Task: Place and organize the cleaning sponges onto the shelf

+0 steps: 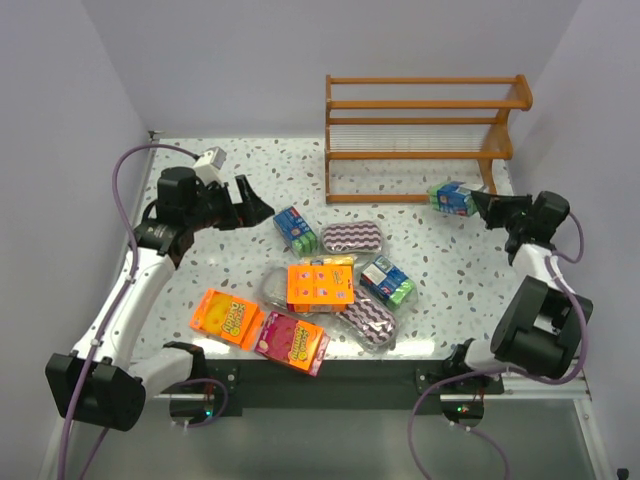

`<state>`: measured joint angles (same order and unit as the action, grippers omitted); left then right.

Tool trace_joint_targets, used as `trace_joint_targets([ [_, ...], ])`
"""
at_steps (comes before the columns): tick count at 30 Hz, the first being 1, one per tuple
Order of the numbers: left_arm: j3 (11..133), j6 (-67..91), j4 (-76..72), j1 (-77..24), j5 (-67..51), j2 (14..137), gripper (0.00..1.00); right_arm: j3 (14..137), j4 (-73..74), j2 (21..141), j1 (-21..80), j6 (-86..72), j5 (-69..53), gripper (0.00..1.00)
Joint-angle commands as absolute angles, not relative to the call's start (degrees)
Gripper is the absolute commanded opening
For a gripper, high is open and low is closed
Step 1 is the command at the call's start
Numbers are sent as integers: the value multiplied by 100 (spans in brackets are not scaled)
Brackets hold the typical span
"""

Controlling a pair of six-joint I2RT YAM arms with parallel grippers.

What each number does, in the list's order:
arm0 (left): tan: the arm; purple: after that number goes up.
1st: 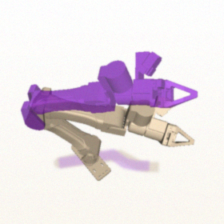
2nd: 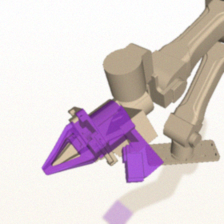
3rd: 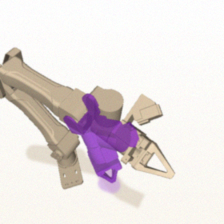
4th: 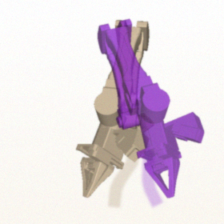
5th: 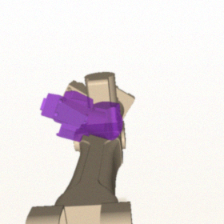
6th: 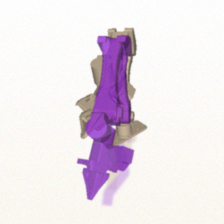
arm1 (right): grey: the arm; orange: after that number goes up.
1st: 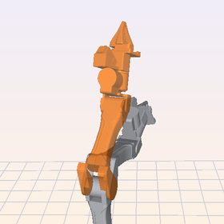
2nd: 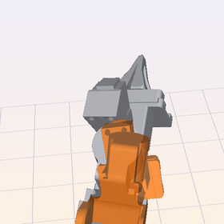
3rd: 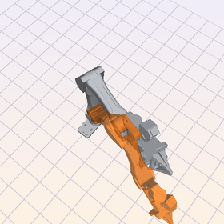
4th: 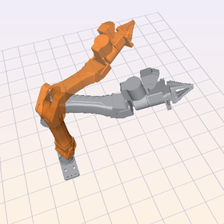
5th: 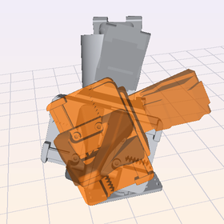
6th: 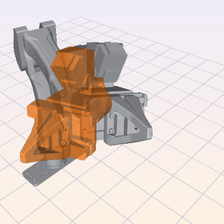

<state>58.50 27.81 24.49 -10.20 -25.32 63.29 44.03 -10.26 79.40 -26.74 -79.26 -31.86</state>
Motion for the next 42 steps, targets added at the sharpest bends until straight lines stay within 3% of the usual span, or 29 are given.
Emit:
trace_joint_targets([
  [1,5950,2663,2241,-1037,-2654,6372,100,4624,-2324,8270,-2707,-8489,-2893,0],
  [17,6082,2637,2285,-1037,-2681,6600,100,4632,-5010,9993,-2707,-9124,-2136,0],
  [25,6100,2672,2241,-1037,-2672,6715,100,5062,-4009,10485,-2698,-8526,-2048,0],
  [29,6100,2768,2127,-1037,-2768,6846,100,5212,-2350,10170,-2681,-7920,-1601,0],
  [32,6100,2847,2013,-1037,-2865,6952,100,5308,-1945,10151,-2646,-7840,-1521,0],
  [42,6179,2979,1846,-1037,-2971,7093,100,5440,-1740,10274,-2145,-8577,-810,0],
])
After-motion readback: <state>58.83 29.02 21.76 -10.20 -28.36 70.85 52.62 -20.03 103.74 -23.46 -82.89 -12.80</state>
